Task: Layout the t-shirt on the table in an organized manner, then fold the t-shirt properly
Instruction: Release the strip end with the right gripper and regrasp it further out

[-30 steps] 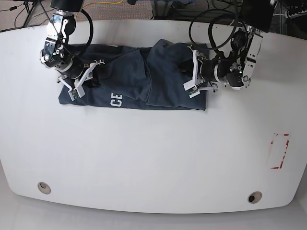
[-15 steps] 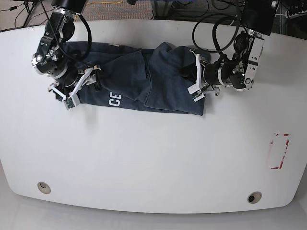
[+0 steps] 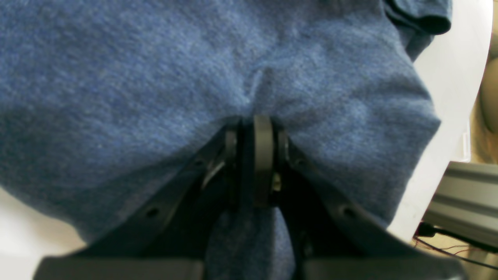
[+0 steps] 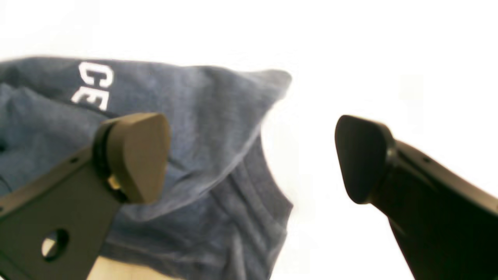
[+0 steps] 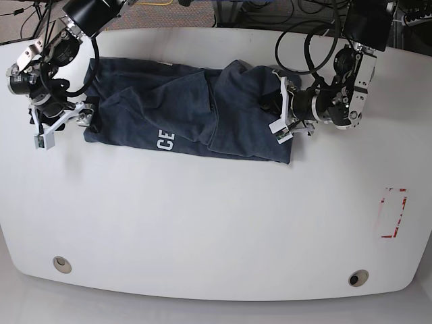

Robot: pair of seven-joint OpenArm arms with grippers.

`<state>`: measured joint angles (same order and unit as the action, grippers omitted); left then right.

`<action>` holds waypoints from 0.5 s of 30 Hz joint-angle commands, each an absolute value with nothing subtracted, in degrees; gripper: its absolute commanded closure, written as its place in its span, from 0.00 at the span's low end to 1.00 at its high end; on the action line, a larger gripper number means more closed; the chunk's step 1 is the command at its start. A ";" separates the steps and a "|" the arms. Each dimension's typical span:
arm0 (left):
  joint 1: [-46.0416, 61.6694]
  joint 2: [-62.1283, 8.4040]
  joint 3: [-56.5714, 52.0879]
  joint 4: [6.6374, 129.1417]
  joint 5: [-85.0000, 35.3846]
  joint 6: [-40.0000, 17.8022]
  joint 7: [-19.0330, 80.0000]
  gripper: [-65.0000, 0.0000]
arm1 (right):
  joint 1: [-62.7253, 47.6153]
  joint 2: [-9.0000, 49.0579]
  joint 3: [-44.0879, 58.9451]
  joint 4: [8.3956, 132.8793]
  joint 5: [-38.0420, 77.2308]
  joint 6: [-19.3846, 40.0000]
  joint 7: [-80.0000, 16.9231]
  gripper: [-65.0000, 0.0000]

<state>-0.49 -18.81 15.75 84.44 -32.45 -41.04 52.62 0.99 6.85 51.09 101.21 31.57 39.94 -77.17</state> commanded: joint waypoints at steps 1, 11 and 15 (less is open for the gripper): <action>-0.40 -20.00 15.60 84.26 -27.30 -40.00 57.01 0.95 | 1.71 9.36 52.18 97.10 32.13 40.00 -76.70 0.00; -0.40 -19.82 15.60 84.44 -27.30 -40.00 57.19 0.95 | 1.36 11.56 53.67 81.19 34.68 40.00 -74.95 0.00; -0.40 -19.74 15.60 84.44 -27.30 -40.00 57.19 0.95 | 0.31 10.77 51.56 81.10 35.38 40.00 -74.77 0.00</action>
